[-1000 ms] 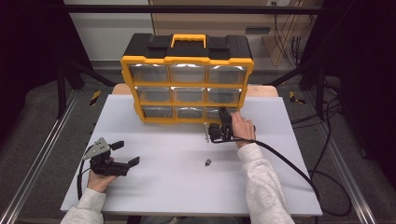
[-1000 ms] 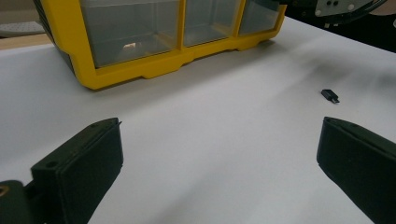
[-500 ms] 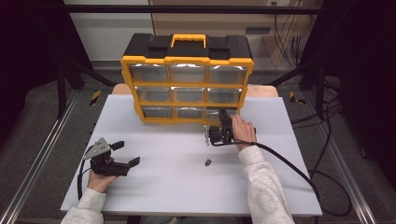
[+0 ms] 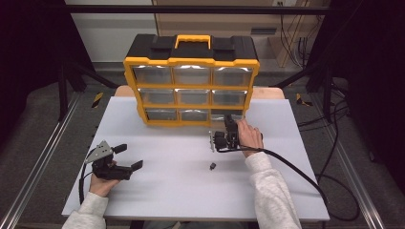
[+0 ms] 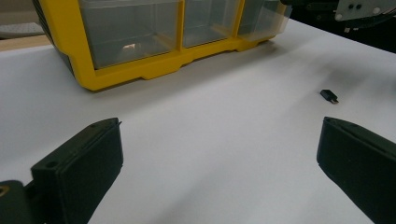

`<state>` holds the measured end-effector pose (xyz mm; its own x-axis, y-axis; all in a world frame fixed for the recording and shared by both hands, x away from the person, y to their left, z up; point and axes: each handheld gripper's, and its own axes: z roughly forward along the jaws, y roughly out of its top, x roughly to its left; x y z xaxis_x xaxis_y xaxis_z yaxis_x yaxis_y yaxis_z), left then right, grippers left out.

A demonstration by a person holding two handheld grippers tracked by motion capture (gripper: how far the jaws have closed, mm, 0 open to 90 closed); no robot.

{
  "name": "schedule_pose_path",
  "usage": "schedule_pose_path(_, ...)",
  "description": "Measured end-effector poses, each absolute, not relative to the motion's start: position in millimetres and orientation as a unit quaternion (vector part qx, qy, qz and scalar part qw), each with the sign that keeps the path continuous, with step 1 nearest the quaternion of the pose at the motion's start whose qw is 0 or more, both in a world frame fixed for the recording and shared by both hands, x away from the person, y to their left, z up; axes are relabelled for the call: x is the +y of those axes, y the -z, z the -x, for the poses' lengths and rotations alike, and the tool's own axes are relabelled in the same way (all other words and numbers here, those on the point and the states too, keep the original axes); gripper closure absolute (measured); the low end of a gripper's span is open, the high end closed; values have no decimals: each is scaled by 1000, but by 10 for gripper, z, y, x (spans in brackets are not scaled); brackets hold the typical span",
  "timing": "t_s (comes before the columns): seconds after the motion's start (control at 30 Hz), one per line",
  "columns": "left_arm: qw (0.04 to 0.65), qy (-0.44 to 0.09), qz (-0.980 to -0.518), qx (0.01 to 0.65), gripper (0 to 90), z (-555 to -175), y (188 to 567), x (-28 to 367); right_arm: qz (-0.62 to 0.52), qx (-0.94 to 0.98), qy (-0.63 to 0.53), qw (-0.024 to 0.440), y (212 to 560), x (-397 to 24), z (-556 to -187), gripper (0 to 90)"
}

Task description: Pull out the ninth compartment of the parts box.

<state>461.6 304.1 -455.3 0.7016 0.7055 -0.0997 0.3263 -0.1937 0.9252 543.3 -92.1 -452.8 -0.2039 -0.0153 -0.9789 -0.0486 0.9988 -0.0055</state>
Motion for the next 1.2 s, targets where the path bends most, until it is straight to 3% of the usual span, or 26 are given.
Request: schedule_pose_path(1.2,534,-177,-752,343,0,-4612,4553,3034,27,778,-18,628,4526,-933,-5247,763)
